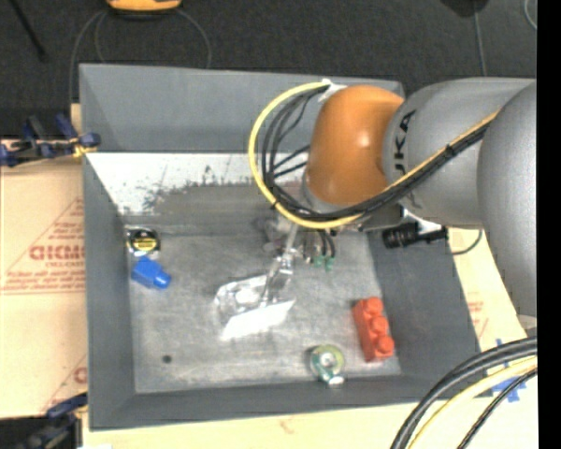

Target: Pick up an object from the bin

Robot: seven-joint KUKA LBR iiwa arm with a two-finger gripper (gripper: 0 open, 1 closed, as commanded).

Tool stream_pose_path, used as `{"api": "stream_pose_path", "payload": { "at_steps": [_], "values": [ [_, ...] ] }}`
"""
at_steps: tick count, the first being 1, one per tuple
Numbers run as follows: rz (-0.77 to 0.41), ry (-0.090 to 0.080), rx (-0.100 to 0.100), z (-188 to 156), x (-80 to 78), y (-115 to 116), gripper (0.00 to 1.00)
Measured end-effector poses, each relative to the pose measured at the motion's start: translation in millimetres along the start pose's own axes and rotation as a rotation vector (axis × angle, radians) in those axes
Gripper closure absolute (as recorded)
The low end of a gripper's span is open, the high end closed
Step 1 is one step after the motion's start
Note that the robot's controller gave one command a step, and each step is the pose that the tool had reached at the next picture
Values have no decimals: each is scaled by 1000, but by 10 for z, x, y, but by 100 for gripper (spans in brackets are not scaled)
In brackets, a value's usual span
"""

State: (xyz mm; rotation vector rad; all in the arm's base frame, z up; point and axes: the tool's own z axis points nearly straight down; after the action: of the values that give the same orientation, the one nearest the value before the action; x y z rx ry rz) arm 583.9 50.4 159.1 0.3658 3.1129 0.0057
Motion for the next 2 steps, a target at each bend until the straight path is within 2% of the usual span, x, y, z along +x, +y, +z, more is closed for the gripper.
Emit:
{"api": "stream_pose_path", "payload": {
  "at_steps": [1,2],
  "values": [
    [-6,-11,1,851,400,82,0],
    [-5,-20,-2,798,363,89,100]
  ]
}}
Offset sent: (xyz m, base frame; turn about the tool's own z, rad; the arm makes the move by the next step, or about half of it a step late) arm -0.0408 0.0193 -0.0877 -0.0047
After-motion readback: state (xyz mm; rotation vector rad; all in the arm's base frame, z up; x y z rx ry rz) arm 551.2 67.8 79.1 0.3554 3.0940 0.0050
